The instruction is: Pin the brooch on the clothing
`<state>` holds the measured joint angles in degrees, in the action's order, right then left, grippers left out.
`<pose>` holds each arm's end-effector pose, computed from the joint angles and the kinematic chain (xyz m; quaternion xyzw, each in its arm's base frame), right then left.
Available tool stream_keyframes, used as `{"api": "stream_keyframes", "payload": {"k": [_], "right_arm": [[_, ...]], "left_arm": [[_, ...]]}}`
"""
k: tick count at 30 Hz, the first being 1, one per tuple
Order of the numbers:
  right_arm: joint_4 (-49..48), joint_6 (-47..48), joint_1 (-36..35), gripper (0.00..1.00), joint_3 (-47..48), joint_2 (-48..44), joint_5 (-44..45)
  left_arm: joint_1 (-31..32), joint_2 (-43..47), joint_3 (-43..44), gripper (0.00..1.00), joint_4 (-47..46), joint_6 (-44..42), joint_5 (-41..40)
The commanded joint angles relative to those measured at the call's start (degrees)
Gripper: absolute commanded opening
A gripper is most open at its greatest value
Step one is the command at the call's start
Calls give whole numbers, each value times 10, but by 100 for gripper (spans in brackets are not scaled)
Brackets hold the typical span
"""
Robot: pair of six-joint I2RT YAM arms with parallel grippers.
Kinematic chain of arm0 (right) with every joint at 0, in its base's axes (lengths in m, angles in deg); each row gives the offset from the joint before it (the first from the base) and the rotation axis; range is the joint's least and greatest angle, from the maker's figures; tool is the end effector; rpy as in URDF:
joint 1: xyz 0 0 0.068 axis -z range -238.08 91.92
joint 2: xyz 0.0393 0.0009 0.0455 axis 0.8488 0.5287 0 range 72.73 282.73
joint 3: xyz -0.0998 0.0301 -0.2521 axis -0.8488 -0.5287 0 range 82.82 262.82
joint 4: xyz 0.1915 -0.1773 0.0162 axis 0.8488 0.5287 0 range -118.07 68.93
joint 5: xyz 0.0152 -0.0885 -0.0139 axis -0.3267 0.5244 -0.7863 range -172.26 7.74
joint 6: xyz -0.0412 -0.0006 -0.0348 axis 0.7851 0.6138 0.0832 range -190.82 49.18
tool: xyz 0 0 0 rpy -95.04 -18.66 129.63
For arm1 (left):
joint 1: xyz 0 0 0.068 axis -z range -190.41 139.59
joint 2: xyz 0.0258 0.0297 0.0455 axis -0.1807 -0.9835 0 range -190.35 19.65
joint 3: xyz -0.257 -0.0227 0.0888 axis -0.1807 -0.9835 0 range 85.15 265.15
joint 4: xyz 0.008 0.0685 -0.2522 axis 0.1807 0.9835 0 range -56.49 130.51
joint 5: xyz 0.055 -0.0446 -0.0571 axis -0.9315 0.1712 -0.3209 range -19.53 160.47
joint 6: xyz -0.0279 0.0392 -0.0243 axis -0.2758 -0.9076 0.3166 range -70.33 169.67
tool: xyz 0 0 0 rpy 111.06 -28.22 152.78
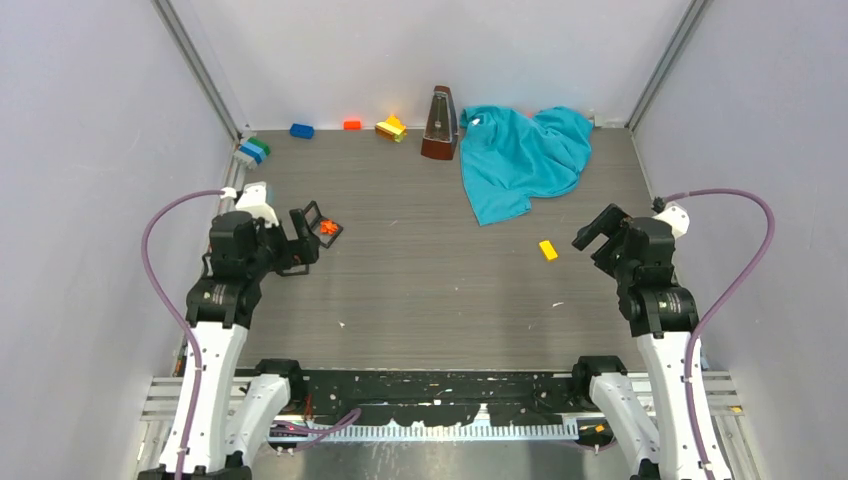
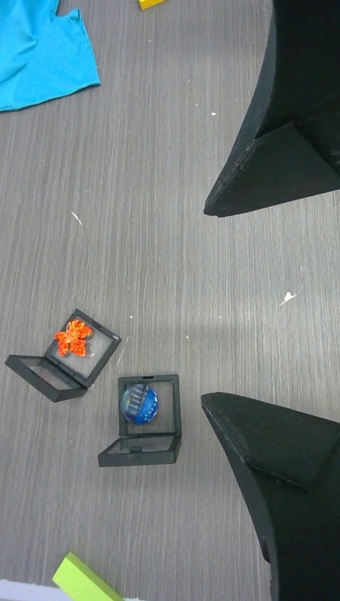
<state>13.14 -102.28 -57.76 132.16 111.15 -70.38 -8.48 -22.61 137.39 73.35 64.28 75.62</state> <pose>0.1362 -0.0082 0.3279 0.2857 0.8156 0.0464 0.5010 0.1502 -0.0083 0.3382 -0.0730 0.8617 -0.1105 0.4898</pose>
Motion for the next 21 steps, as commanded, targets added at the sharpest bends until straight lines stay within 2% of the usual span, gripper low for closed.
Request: {"api": "stream_keyframes", "payload": {"k": [1,5,11,13,17,21], "right_arm": [[7,9,-3,100,12,6,-6],[-14,8,-3,99,2,24,-48],[-70,15,-3,83,-20,107,-173],[-91,13,-30,79,-23,161,-197],[-109,17,-134,74,14,307,-119],[-151,17,-195,74,59,423,-53]], "left_arm": [[3,-26,33,98,-5,15,-1],[3,-44,54,98,-8,34,4],[3,-34,36,98,-43,17,40],[3,-26,17,98,-54,13,42],[3,-31,-1,98,-52,10,59],[3,-35,-5,99,-49,10,66]]}}
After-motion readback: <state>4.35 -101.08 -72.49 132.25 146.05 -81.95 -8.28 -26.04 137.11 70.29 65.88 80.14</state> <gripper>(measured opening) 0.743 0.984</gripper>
